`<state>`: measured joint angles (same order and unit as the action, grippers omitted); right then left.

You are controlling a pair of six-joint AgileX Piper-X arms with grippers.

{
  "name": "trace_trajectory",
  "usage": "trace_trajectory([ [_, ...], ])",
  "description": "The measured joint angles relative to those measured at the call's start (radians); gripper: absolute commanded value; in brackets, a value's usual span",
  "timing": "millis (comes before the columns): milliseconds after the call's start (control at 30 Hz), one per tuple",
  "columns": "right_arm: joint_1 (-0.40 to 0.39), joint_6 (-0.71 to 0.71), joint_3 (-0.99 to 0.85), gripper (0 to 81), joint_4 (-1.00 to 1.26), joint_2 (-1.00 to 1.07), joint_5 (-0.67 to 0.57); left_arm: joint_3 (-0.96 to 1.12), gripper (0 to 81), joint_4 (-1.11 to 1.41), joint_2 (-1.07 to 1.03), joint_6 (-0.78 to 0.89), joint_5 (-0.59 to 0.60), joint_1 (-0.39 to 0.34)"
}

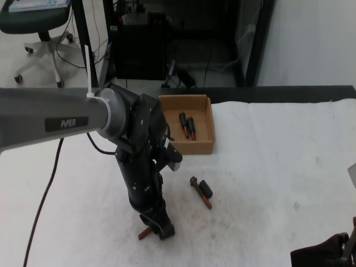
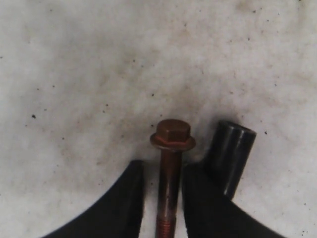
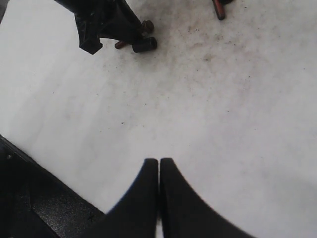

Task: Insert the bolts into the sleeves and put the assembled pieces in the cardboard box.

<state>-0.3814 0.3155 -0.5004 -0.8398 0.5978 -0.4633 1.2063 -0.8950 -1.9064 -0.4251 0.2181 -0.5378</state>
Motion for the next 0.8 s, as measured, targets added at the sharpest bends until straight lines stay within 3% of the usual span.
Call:
trace_trajectory([
  [300, 0.000, 0.000, 0.000, 0.8, 0.000, 0.000, -0.003, 0.000, 26.7, 0.026, -0.002, 0.000, 0.061, -0.005],
  [800, 0.000, 0.000, 0.000, 0.8, 0.000, 0.000, -0.003, 0.000, 26.7, 0.017, -0.002, 0.000, 0.023, -0.012],
])
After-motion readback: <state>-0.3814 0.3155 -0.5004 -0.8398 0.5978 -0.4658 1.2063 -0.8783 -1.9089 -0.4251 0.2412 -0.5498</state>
